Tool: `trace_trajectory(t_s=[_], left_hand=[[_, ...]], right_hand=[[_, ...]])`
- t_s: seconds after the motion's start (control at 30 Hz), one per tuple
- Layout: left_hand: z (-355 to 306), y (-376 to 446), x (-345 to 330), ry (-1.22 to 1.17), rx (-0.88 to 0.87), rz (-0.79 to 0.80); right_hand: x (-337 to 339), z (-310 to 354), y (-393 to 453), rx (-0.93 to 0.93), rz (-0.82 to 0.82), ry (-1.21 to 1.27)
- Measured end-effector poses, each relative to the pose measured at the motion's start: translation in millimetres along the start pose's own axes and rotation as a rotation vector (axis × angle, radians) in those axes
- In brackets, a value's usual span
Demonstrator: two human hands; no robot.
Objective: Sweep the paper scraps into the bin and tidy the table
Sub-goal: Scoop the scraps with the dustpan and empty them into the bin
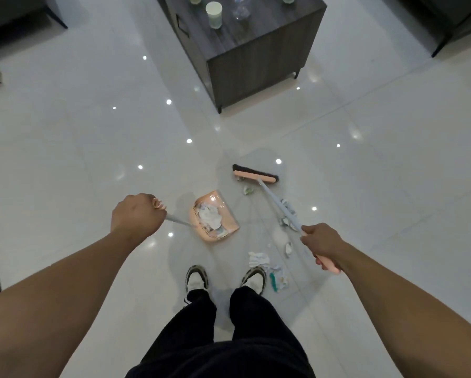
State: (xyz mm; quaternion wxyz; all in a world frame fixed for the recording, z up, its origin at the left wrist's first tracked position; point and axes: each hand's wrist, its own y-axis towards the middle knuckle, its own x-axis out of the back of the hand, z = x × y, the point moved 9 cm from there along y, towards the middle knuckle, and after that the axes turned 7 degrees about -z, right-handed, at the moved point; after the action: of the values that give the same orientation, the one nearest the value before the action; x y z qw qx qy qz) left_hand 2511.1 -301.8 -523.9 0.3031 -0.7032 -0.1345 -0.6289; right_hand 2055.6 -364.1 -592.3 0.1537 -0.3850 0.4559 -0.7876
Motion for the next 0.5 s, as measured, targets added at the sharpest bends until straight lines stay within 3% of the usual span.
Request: trace_trajectory(t_s=[0.17, 0.33, 0.5], left_hand=[[-18, 23, 9, -0.005, -0.073, 0.008], [-46, 32, 12, 0.009, -0.183, 0.025], [-64, 40, 16, 0.02, -0.246, 0.052]], right_hand=[[-1, -46, -47, -0.073, 0.054, -0.015], [-29, -64, -90, -0.113, 0.156, 0.239], [-37, -68, -103, -0.142, 0.135, 0.42]])
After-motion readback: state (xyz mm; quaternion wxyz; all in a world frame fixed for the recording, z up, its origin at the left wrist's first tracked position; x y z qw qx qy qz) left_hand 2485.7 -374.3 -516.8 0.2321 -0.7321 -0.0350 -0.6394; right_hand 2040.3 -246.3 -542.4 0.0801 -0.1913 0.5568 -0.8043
